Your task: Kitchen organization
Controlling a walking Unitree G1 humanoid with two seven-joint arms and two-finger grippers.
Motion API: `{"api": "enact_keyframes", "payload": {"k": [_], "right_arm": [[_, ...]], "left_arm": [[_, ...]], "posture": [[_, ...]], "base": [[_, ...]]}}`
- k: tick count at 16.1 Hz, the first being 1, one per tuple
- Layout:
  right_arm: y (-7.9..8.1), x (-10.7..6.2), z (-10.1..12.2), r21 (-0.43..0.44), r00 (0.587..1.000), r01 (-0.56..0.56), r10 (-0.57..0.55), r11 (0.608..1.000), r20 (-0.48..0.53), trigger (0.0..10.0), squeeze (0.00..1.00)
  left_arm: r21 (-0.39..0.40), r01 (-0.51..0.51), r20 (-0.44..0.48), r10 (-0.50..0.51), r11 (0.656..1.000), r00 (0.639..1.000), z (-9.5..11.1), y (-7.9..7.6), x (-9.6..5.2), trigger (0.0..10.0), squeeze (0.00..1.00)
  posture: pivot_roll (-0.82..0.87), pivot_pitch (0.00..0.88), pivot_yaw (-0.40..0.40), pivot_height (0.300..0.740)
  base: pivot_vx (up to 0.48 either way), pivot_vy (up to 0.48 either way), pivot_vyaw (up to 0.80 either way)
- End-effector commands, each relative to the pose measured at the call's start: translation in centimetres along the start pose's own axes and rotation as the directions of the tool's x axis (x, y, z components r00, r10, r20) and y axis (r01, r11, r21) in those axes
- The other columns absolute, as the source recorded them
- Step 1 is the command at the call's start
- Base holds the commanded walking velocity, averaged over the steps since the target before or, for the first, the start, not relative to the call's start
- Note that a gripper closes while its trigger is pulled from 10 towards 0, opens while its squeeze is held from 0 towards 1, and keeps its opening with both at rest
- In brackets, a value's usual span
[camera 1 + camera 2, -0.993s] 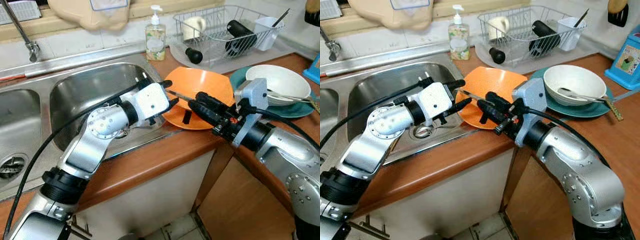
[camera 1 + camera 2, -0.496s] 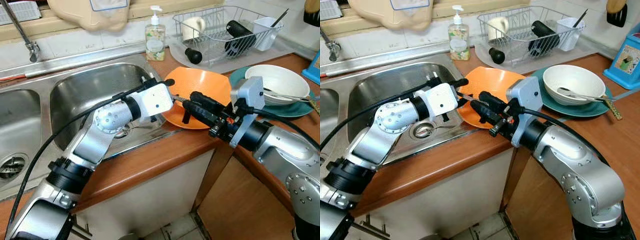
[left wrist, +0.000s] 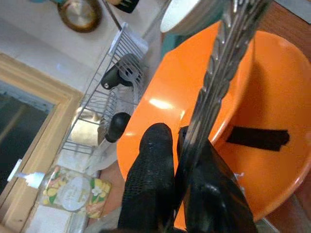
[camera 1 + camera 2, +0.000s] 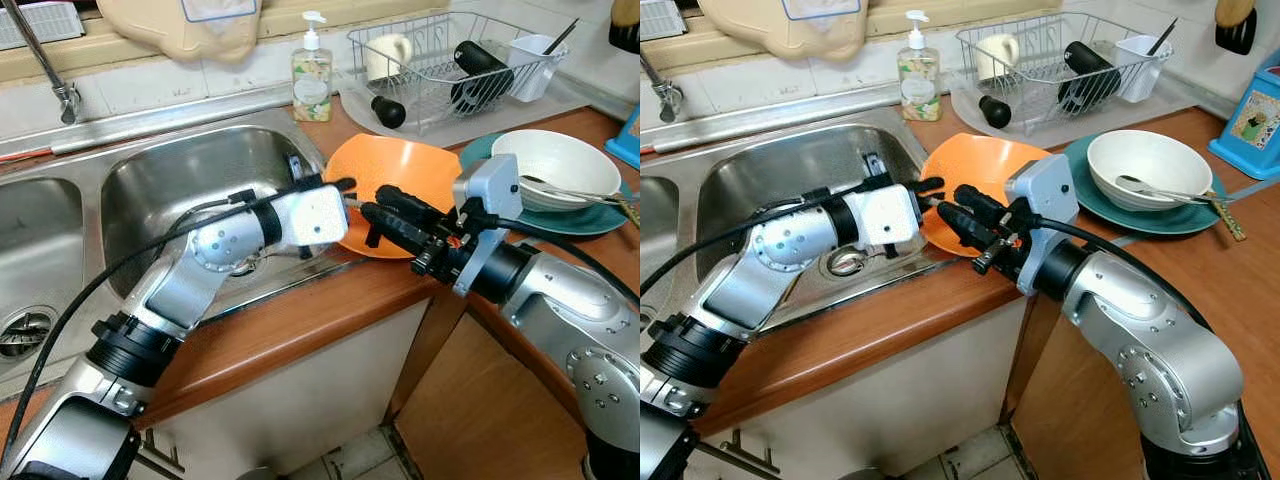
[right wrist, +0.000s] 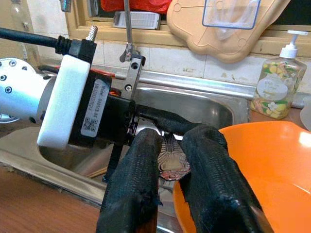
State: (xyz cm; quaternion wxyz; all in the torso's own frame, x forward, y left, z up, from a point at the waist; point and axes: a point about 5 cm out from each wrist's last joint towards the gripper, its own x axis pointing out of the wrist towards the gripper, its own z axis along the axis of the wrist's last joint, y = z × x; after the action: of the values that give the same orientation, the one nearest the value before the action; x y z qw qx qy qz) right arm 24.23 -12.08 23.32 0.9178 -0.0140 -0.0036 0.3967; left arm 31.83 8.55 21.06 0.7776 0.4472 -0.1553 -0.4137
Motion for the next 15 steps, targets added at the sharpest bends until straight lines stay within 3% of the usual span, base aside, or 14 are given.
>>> {"api": "enact_keyframes", "payload": {"k": [1, 3, 4, 5, 6, 8, 9, 10, 13, 14, 15], "right_arm": [[-0.2, 0.0, 0.1, -0.019, 1.000, 0.016, -0.016, 1.000, -0.013, 0.0, 0.00], [-0.3, 0.1, 0.1, -0.029, 0.999, 0.030, -0.031, 0.999, -0.021, 7.9, 0.00], [-0.4, 0.2, 0.1, -0.033, 0.999, 0.038, -0.039, 0.999, -0.025, 10.0, 0.00], [-0.5, 0.3, 0.1, -0.034, 0.999, 0.045, -0.046, 0.998, -0.025, 10.0, 0.00], [-0.5, 0.4, 0.2, -0.026, 0.999, 0.046, -0.047, 0.999, -0.015, 10.0, 1.00], [-0.5, 0.5, 0.5, -0.021, 0.999, 0.047, -0.047, 0.999, 0.006, 10.0, 1.00], [-0.6, 0.4, 0.6, -0.034, 0.998, 0.059, -0.059, 0.998, 0.018, 10.0, 0.16], [-0.5, 0.4, 0.7, -0.036, 0.998, 0.059, -0.059, 0.998, 0.021, 10.0, 0.00], [-0.3, 0.1, 0.5, -0.041, 0.999, 0.050, -0.050, 0.998, 0.011, 10.0, 0.00], [-0.1, -0.1, 0.3, -0.036, 0.999, 0.044, -0.044, 0.998, 0.000, 10.0, 0.00], [0.0, -0.1, 0.2, -0.034, 0.999, 0.042, -0.042, 0.999, -0.004, 10.0, 0.00]], "left_arm": [[0.022, 0.017, -0.012, -0.016, 1.000, 1.000, -0.2, 0.1, -0.1, 0.2, 0.00], [0.037, 0.024, -0.017, -0.023, 0.999, 1.000, -0.3, 0.1, -0.3, 0.9, 0.00], [0.048, 0.023, -0.023, -0.022, 0.999, 0.999, -0.4, 0.3, -0.4, 0.9, 0.00], [0.059, 0.020, -0.033, -0.018, 0.998, 0.999, -0.6, 0.5, -0.5, 0.7, 0.00], [0.066, 0.009, -0.046, -0.006, 0.998, 0.999, -0.8, 0.8, -0.7, 0.0, 0.00], [0.070, -0.011, -0.074, 0.016, 0.997, 0.997, -1.2, 1.3, -1.0, 0.0, 0.00], [0.073, -0.044, -0.109, 0.052, 0.996, 0.993, -1.8, 1.9, -1.4, 0.0, 0.00], [0.076, -0.052, -0.122, 0.061, 0.996, 0.991, -2.0, 2.1, -1.6, 0.0, 0.00], [0.126, -0.109, -0.260, 0.139, 0.986, 0.956, -4.2, 3.8, -3.0, 0.0, 0.00], [0.104, -0.137, -0.341, 0.165, 0.985, 0.925, -5.6, 4.2, -3.8, 0.0, 0.00], [0.094, -0.148, -0.366, 0.172, 0.985, 0.915, -6.1, 4.3, -4.1, 0.0, 0.00]], "posture": [[-0.21, 0.000, 0.079, 0.740], [-0.21, 0.000, 0.076, 0.740], [-0.21, 0.000, 0.075, 0.740], [-0.21, 0.000, 0.073, 0.740], [-0.21, 0.000, 0.073, 0.740], [-0.20, 0.000, 0.072, 0.740], [-0.20, 0.000, 0.074, 0.740], [-0.20, 0.000, 0.074, 0.740], [-0.20, 0.000, 0.075, 0.740], [-0.20, 0.000, 0.077, 0.740], [-0.20, 0.000, 0.077, 0.740]], "base": [[0.000, 0.000, 0.00], [0.000, 0.000, 0.00], [0.000, 0.000, 0.00], [0.000, 0.000, 0.00], [0.000, 0.000, 0.00], [0.000, 0.000, 0.00], [0.000, 0.000, 0.00], [0.000, 0.000, 0.00], [0.000, 0.000, 0.00], [0.000, 0.000, 0.00], [0.000, 0.000, 0.00]]}}
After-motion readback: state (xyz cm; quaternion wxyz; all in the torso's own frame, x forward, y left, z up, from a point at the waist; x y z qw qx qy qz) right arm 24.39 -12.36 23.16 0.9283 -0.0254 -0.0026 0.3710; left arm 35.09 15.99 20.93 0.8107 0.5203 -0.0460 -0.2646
